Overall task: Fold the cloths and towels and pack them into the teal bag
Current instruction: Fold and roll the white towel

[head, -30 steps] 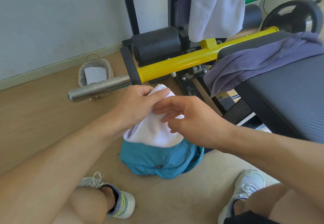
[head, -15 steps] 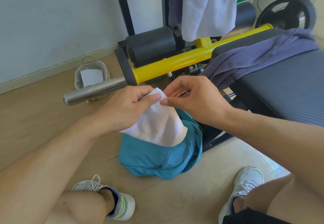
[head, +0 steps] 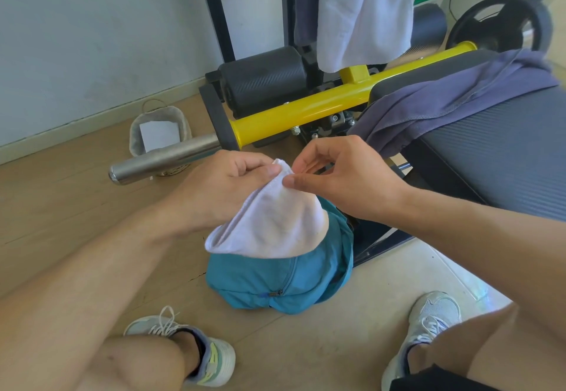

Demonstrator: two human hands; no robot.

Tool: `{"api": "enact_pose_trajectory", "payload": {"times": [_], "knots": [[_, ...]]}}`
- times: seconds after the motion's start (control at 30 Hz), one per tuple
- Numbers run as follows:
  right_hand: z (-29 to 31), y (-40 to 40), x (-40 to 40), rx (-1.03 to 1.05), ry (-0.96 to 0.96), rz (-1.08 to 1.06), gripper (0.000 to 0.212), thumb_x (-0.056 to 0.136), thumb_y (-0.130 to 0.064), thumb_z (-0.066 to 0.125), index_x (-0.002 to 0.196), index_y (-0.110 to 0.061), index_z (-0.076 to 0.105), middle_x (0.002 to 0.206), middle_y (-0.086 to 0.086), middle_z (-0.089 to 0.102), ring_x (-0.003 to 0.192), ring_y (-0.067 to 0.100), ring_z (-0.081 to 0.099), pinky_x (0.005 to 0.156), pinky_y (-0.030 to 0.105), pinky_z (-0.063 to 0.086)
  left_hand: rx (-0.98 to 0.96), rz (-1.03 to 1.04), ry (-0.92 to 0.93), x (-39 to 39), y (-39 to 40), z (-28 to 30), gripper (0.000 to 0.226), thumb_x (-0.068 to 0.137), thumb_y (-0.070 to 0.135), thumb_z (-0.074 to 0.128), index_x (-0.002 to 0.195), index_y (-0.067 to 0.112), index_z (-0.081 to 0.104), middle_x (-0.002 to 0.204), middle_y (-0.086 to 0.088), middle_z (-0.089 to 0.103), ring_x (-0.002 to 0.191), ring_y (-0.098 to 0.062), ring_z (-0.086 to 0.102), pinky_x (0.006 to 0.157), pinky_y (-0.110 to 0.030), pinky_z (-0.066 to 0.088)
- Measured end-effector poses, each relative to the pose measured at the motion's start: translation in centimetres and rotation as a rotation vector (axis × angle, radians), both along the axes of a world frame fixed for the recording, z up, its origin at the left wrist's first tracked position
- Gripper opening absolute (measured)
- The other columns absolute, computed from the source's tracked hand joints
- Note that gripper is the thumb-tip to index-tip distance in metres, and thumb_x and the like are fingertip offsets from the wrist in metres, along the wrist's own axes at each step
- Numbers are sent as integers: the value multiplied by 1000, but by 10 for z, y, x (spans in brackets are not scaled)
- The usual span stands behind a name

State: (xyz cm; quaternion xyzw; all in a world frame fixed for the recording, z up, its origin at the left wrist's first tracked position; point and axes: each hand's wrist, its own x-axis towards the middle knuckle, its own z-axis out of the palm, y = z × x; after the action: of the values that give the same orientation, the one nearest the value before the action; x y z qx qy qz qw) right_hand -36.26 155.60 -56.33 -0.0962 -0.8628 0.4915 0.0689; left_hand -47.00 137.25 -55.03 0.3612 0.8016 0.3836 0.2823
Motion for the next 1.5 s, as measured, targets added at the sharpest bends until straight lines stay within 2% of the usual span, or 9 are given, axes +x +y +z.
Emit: {"api": "enact_pose_trajectory", "payload": {"times": [0.2,0.33,0.53,0.67,0.93,1.07,1.27,1.37,1.5], "knots": [[-1,1,-2,-93,-5,-44,26,77,-32,87,92,-19,70,85,-5,74,79,9,70,77,29,59,70,6,-101,1,0,0,40,79,64,63,105,38,78,104,8,79,105,-18,73,102,-58,50],[-1,1,-2,-71,-56,3,30,78,-36,85,98,-22,68,87,-3,75,79,14,71,76,39,60,111,19,-34,6,2,-2,26,76,45,85,97,32,79,96,7,79,95,-13,75,97,-55,54],[-7,15,-4,83,-263,304,36,80,-27,85,112,-23,70,106,-12,75,99,-2,69,95,22,53,84,-48,63,1,-1,0,13,87,38,75,98,32,79,96,11,79,97,-9,73,97,-51,53],[-18,19,-3,283,-414,409,49,77,-41,85,121,-29,67,114,-16,71,106,0,65,104,29,50,96,-60,102,-3,-4,4,18,90,44,63,100,34,74,97,11,76,96,-11,71,95,-49,53],[-27,10,-7,308,-417,412,55,79,-56,78,125,-28,67,114,-13,72,102,9,68,96,37,56,122,-16,118,-3,-6,6,17,94,39,60,101,29,72,94,9,77,93,-14,71,93,-47,52],[-30,8,-9,334,-410,356,55,75,-68,71,111,-26,72,104,-2,75,95,21,71,87,48,58,130,34,170,-4,-5,4,14,96,40,63,99,28,71,90,10,77,88,-11,70,89,-45,52],[-33,7,-12,350,-356,250,34,90,-53,67,97,-21,77,91,8,75,83,28,68,75,44,57,135,117,285,-4,-4,-1,20,94,41,52,97,26,65,87,5,72,79,-7,64,73,-30,47],[-32,6,-13,365,-318,237,31,97,-45,61,93,-16,73,86,13,70,77,28,62,67,40,51,83,180,305,-7,-4,-5,21,97,39,47,96,21,59,88,-2,66,84,-17,57,71,-27,41],[-35,4,-13,334,-307,264,35,100,-39,55,94,-5,61,86,9,66,83,31,60,74,45,49,47,272,246,-3,3,-8,29,101,38,43,90,12,49,74,-6,51,72,-23,45,66,-37,37]]}}
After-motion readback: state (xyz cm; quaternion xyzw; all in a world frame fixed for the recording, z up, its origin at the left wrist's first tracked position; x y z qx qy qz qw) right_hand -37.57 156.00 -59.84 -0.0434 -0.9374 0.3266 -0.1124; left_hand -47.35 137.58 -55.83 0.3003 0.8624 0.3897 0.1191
